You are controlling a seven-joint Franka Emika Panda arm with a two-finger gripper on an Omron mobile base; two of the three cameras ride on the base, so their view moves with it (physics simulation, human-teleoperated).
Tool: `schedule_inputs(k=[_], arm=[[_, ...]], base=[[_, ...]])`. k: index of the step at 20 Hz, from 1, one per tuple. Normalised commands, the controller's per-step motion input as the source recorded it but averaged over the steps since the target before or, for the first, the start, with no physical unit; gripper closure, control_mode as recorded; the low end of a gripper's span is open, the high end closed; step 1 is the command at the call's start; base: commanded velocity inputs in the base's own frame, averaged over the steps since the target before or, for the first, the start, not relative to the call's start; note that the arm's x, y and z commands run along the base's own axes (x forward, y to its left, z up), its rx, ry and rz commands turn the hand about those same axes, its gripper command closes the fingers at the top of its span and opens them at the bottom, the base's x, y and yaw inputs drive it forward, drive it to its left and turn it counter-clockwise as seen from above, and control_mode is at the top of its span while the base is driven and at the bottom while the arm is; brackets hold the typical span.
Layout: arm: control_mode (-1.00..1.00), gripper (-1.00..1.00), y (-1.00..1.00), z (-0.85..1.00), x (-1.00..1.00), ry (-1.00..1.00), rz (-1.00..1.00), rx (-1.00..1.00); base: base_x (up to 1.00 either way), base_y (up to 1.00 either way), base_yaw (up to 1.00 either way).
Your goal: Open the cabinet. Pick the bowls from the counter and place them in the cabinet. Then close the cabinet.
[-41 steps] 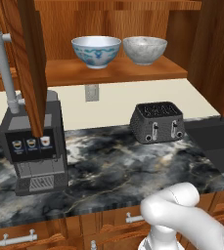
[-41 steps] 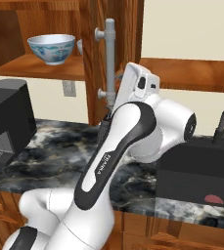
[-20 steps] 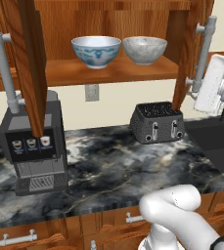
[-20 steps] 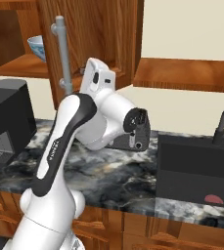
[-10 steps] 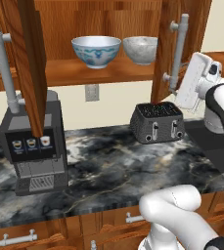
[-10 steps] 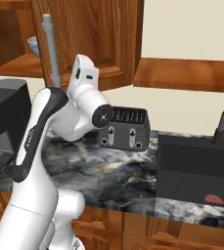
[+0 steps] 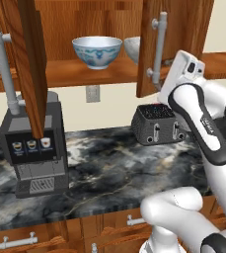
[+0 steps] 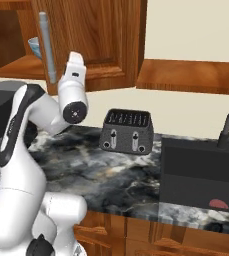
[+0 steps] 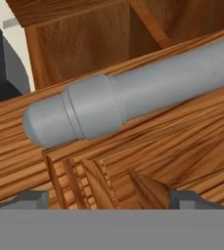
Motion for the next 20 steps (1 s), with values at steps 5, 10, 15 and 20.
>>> schedule_inputs(k=[5, 10, 15, 20], arm=[[-1.00, -1.00, -0.03, 0.00, 0.83, 0.01, -0.07, 0.00], [-1.00, -1.00, -0.24, 0.01, 0.97, 0.03, -0.01, 0.00], [-1.00, -1.00, -0.32, 0.00, 1.00, 0.06, 0.00, 0.00], [-1.00, -1.00, -0.22, 0.00, 0.74, 0.07, 0.00, 0.00]], base=[[0.00, 0.00, 0.00], [0.00, 0.00, 0.00], [0.00, 0.00, 0.00], [0.00, 0.00, 0.00]])
